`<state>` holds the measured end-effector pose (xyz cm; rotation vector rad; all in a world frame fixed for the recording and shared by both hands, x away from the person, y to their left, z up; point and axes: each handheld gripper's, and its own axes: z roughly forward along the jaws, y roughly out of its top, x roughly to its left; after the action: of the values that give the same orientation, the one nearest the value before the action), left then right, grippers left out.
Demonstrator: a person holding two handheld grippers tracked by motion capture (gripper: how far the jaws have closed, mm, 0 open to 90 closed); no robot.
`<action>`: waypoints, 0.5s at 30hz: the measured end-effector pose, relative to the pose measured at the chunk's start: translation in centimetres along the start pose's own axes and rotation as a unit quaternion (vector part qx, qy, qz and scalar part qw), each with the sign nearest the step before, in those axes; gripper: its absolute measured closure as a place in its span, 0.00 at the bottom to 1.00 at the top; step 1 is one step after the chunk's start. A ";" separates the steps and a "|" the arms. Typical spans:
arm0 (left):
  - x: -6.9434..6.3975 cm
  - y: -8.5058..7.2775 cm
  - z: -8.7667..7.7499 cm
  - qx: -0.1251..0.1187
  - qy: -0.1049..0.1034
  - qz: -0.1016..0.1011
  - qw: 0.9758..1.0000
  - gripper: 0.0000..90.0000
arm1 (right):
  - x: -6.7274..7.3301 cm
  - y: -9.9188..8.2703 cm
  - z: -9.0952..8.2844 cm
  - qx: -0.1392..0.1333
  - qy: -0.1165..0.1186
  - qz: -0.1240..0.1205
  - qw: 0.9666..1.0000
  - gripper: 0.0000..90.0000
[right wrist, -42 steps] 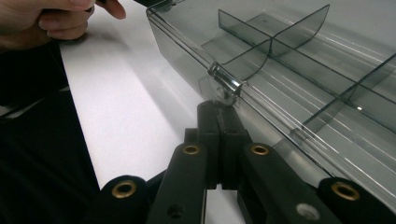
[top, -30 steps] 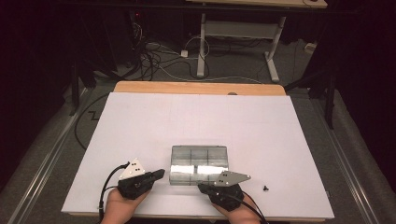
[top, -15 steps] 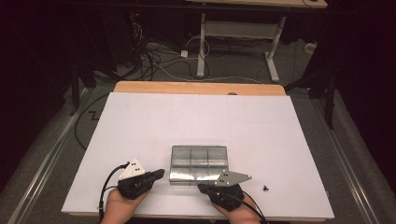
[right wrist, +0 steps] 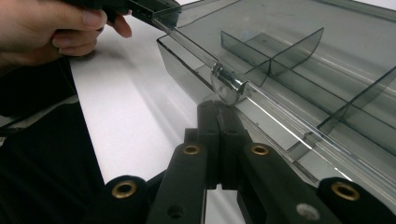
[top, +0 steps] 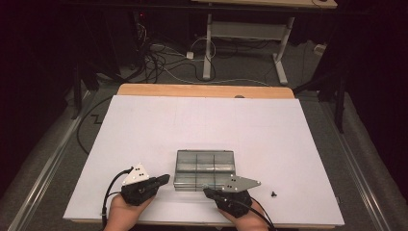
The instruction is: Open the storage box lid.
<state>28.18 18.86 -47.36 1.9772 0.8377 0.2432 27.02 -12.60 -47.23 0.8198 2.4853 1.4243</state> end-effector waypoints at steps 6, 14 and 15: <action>-0.2 0.1 -0.1 -0.004 -0.004 0.001 1.000 0.96 | 0.0 0.3 -0.2 -0.008 -0.002 -0.001 1.000 1.00; -0.8 0.5 -0.4 -0.014 -0.006 0.009 1.000 0.96 | 0.0 0.7 -0.5 -0.018 -0.006 -0.004 1.000 1.00; -0.8 0.5 -0.3 -0.014 -0.007 0.009 1.000 0.96 | 0.0 0.7 -0.6 -0.020 -0.006 -0.004 1.000 1.00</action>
<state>27.65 18.43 -46.65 1.9587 0.8037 0.2497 27.05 -12.78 -46.32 0.8079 2.4412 1.4576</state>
